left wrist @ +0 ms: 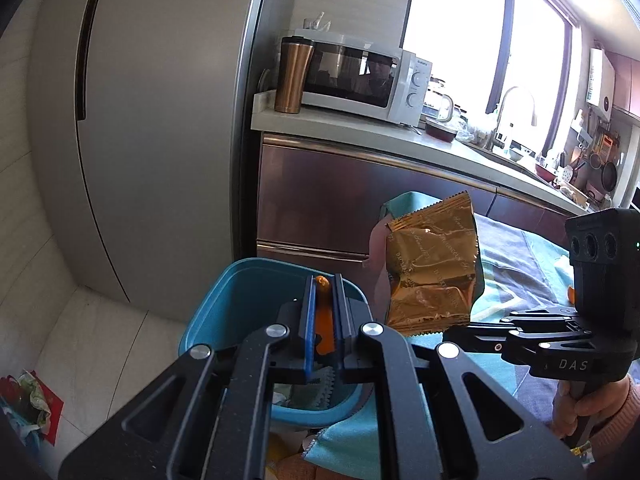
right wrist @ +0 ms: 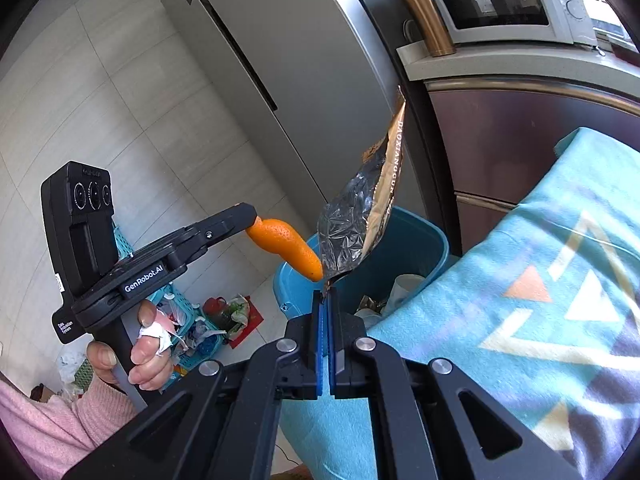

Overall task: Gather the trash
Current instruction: 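Carry the orange peel and gold wrapper over the teal bin, then open both grippers to drop the wrapper and peel into the bin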

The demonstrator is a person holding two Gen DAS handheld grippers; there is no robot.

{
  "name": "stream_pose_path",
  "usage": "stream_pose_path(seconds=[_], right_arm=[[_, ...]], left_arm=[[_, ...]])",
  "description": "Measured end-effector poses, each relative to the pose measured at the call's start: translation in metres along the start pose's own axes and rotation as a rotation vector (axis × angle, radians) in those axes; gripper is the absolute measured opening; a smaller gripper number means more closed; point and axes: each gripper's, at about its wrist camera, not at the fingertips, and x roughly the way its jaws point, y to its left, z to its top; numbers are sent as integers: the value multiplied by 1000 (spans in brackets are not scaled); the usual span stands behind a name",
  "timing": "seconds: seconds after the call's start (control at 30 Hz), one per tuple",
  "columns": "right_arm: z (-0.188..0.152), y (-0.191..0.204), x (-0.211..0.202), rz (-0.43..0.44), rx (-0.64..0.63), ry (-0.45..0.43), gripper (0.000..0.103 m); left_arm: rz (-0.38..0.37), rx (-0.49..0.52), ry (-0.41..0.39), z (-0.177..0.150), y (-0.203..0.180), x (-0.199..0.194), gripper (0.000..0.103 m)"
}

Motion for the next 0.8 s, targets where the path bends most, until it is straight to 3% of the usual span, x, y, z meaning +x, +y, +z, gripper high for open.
stream_pose_path(seconds=[0.8], right_arm=[[7, 0, 49, -13, 3, 96, 1]], left_arm=[[40, -46, 53, -6, 15, 43, 8]])
